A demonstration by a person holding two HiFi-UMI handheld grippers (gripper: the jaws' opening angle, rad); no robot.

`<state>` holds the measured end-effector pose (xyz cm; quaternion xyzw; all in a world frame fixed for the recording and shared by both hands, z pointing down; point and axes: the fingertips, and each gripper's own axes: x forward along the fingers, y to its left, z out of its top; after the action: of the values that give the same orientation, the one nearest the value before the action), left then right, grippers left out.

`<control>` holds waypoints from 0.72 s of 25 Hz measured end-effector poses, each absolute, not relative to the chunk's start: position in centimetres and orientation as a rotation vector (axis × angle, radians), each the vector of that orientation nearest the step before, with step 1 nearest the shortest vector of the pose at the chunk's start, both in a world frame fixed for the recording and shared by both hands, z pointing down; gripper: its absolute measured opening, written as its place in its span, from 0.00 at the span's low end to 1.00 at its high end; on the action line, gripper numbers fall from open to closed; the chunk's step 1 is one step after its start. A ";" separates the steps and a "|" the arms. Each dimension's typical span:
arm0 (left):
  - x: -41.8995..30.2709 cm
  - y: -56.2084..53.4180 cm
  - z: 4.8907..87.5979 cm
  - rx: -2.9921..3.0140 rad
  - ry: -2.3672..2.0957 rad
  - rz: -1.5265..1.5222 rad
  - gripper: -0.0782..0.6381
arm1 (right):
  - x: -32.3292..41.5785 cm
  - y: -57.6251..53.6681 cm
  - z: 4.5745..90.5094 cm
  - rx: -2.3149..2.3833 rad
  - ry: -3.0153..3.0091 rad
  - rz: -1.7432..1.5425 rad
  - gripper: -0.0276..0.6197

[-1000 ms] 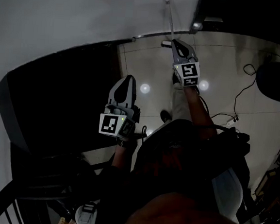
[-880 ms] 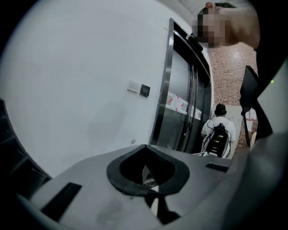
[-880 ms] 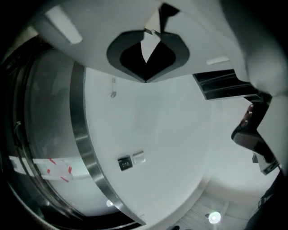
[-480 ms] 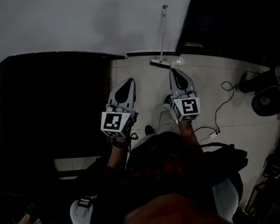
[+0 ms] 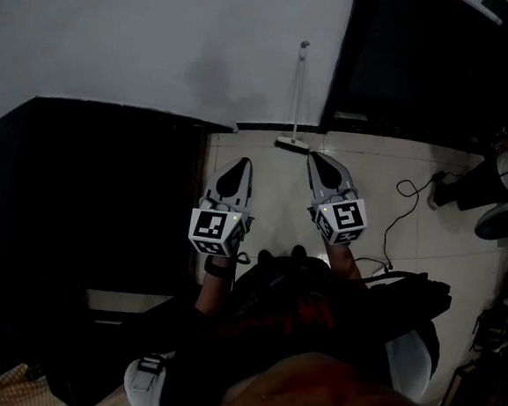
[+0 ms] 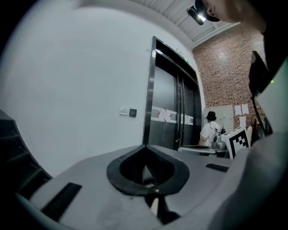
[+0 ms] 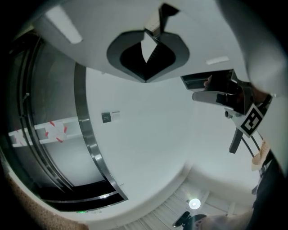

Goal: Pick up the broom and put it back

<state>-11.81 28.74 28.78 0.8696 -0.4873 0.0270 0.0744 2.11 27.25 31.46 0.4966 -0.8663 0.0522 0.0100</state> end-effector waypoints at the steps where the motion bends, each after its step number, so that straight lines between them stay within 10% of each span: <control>1: -11.4 29.1 28.8 2.614 -1.455 0.082 0.12 | 2.0 27.9 31.2 1.523 -2.720 0.147 0.04; 18: -10.6 32.0 28.7 2.610 -1.435 0.062 0.12 | 2.3 32.2 30.8 1.462 -2.796 0.196 0.04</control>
<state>-10.65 32.04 28.68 0.8733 -0.4800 0.0206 0.0811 2.34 32.25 30.83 0.4623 -0.8845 0.0621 -0.0098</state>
